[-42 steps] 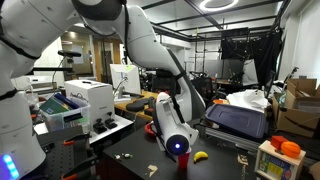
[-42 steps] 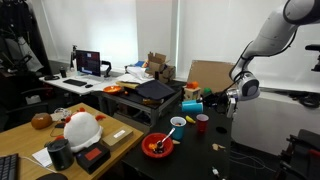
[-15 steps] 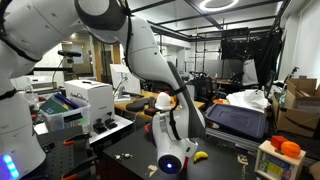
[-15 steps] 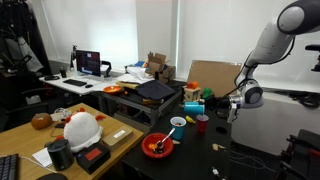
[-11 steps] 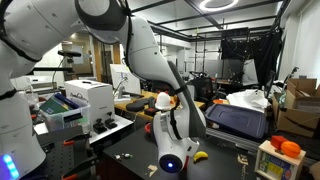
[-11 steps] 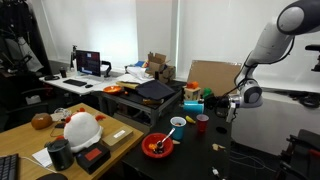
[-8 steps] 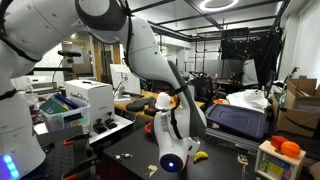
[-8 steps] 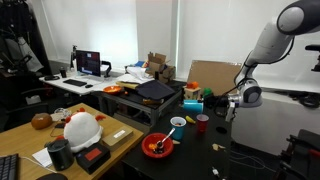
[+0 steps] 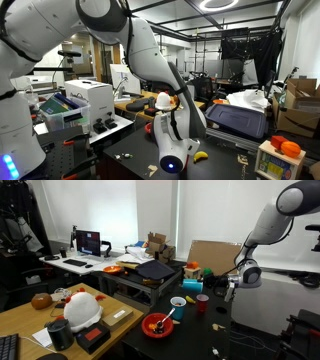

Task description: Pour the things in the blue cup into the red cup

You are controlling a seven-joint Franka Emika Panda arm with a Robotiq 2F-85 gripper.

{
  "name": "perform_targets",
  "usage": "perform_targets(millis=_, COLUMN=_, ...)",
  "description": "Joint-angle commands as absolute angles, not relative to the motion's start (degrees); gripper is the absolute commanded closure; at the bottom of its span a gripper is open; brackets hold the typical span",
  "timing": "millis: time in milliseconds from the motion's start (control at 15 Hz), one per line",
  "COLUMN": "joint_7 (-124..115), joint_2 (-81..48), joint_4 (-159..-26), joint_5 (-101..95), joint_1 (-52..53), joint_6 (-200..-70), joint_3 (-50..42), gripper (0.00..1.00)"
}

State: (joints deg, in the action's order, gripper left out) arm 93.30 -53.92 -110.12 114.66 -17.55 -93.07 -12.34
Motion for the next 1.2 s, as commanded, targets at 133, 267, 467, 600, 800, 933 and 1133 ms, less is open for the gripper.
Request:
perform_targets(millis=133, joint_7=94.58, joint_2=-54.82, joint_4=-109.93, joint_5=116.28, joint_1=-17.9, joint_6=-89.53, joint_3=-12.77, gripper=0.99)
perform_targets(millis=267, joint_7=94.63, joint_2=-55.26, joint_4=-109.89, joint_5=116.33, joint_1=-18.13, joint_6=-88.45, joint_3=-12.8, gripper=0.99)
perform_targets(millis=467, joint_7=94.62, joint_2=-56.05, joint_4=-109.75, joint_5=116.55, joint_1=-18.39, joint_6=-86.91, joint_3=-12.92, gripper=0.99)
perform_targets(millis=600, joint_7=94.68, joint_2=-56.36, joint_4=-109.82, joint_5=116.77, joint_1=-18.47, joint_6=-86.21, joint_3=-13.07, gripper=0.99)
perform_targets(millis=800, joint_7=94.91, joint_2=-56.8, joint_4=-109.77, joint_5=117.19, joint_1=-18.49, joint_6=-85.55, joint_3=-13.21, gripper=0.99)
perform_targets(millis=933, joint_7=95.22, joint_2=-57.11, joint_4=-109.66, joint_5=117.31, joint_1=-18.54, joint_6=-85.15, joint_3=-13.23, gripper=0.99)
perform_targets(millis=1133, joint_7=95.21, joint_2=-57.4, joint_4=-109.65, joint_5=117.45, joint_1=-18.68, joint_6=-84.52, joint_3=-13.3, gripper=0.99)
